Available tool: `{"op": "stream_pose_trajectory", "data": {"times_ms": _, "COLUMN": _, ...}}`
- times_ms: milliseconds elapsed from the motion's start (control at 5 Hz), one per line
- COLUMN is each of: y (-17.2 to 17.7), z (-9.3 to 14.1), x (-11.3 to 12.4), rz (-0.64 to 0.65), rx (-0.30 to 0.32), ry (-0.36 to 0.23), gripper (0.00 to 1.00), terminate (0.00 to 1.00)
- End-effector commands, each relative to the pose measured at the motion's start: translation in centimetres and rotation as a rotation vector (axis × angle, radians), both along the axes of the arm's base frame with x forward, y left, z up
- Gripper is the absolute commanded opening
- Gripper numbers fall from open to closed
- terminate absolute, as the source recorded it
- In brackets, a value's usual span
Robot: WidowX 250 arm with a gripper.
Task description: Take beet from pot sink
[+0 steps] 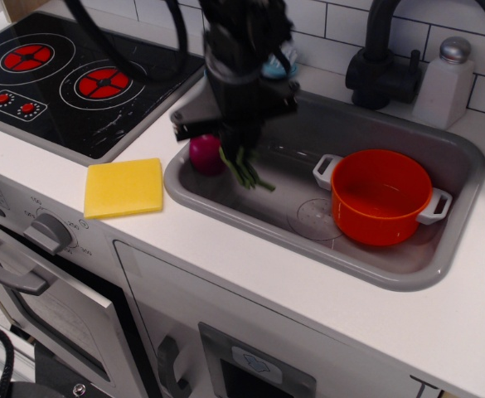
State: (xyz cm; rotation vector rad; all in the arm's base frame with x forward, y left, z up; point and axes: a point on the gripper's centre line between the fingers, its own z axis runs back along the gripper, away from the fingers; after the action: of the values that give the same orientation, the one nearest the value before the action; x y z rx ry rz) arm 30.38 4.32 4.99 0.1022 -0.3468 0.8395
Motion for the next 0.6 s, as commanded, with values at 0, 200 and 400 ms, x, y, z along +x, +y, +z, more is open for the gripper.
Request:
{"op": "stream_pose_trajectory", "data": {"times_ms": 0, "y": 0.5, "z": 0.3, "x": 1.4, "rz": -0.018, "rx": 0.005, "ry": 0.031, "gripper": 0.0, "terminate": 0.0}}
{"op": "stream_pose_trajectory", "data": {"times_ms": 200, "y": 0.8, "z": 1.3, "x": 1.1, "rz": -0.007, "rx": -0.013, "ry": 0.054, "gripper": 1.0, "terminate": 0.0}}
{"op": "stream_pose_trajectory", "data": {"times_ms": 400, "y": 1.3, "z": 3.0, "x": 0.8, "rz": 0.011, "rx": -0.038, "ry": 0.042, "gripper": 1.0, "terminate": 0.0}}
